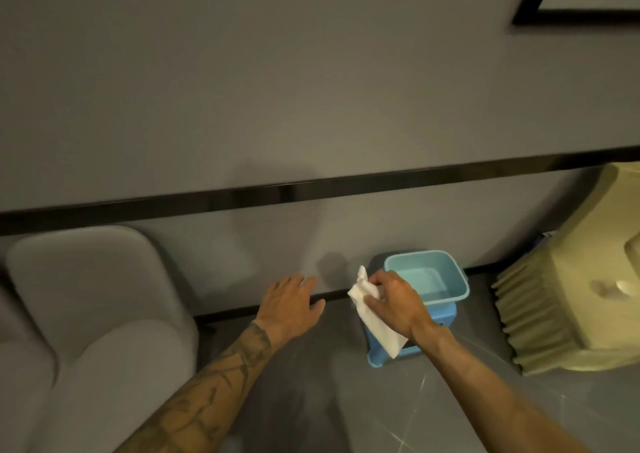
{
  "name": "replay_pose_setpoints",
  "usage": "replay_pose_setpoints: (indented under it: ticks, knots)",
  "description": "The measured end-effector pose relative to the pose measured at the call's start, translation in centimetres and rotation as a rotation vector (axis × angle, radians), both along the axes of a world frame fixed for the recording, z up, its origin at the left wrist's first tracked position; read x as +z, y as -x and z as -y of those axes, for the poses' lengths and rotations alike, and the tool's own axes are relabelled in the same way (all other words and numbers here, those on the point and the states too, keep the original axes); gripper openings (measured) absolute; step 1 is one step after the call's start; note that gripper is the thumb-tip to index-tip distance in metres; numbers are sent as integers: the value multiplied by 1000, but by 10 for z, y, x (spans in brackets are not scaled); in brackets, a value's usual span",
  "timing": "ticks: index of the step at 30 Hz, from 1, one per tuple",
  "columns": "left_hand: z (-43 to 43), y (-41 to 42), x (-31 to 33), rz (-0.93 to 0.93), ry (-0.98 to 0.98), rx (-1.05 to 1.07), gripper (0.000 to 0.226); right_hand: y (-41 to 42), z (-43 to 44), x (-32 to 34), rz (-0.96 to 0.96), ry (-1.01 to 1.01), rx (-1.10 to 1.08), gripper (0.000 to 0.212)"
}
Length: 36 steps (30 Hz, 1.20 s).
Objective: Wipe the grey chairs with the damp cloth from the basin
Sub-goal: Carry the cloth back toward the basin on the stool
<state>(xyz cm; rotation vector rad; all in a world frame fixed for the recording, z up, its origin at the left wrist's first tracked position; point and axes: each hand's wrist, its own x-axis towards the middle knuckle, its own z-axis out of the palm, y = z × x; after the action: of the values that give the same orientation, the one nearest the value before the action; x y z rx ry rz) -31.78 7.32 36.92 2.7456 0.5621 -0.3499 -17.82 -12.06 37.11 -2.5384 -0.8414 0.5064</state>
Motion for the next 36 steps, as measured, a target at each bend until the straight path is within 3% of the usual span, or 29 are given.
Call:
replay_pose_setpoints:
  ticks: [9,20,28,36]
  knots:
    - [56,-101,-36,-48,31,48,65,-117,63,-34,-40,49,27,26]
    - [79,-208,-120,-125,88,70,65,-249,73,-123,-99,201,87,32]
    - [77,-274,-248,-198,52,152,61,-342,65,-257,-96,234,132,28]
    - [69,-296,-377,-247,46,201,59,-382,39,-398,-84,359,257,30]
